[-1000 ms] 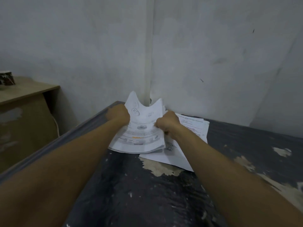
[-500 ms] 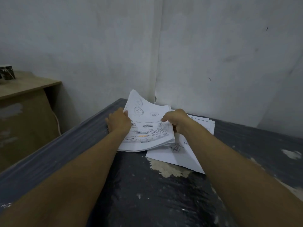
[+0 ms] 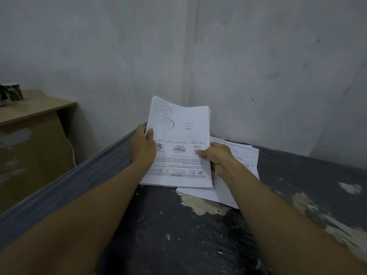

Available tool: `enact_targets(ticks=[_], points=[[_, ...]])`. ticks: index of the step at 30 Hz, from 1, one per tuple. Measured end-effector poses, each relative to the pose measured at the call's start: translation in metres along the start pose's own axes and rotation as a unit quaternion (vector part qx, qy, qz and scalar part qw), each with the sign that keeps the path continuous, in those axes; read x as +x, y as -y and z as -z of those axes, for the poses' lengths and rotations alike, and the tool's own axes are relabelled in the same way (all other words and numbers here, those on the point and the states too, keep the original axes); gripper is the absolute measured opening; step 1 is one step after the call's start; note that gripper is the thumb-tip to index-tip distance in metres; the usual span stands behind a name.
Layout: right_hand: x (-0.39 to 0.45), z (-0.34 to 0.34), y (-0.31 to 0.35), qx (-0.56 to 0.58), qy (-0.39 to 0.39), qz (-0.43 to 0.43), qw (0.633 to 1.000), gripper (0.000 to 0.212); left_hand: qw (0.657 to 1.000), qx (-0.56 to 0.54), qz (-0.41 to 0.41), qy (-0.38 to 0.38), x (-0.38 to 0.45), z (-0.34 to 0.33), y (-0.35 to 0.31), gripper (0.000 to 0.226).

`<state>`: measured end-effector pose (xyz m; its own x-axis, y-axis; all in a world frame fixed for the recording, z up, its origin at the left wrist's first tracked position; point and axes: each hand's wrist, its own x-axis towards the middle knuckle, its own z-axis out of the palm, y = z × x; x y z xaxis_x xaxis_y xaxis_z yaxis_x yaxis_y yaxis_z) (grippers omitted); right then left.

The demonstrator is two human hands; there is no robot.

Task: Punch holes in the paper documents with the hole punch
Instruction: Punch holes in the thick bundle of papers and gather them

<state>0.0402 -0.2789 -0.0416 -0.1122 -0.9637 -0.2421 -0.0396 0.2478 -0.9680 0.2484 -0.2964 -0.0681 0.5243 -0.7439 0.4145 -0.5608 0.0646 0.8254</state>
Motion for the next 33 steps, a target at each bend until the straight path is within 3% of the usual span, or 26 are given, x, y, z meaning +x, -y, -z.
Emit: enact_targets(ticks=[6, 11, 19, 33], points=[[-0.024, 0.013, 0.023, 0.051, 0.020, 0.053, 0.997, 0.022, 0.995, -0.094, -0.019, -0.002, 0.007, 0.028, -0.037, 0.016], [-0.050, 0.037, 0.051, 0.068, 0.011, 0.116, 0.991, 0.027, 0.982, -0.187, -0.016, 0.021, 0.003, 0.048, -0.084, 0.038], [-0.111, 0.110, 0.084, 0.025, -0.035, 0.202, 0.978, 0.023, 0.970, -0.229, -0.047, 0.063, -0.041, 0.041, -0.156, 0.012], [-0.223, 0.264, -0.013, -0.029, -0.202, 0.269, 0.941, 0.021, 0.930, -0.308, -0.112, 0.163, -0.237, -0.010, -0.229, 0.011]])
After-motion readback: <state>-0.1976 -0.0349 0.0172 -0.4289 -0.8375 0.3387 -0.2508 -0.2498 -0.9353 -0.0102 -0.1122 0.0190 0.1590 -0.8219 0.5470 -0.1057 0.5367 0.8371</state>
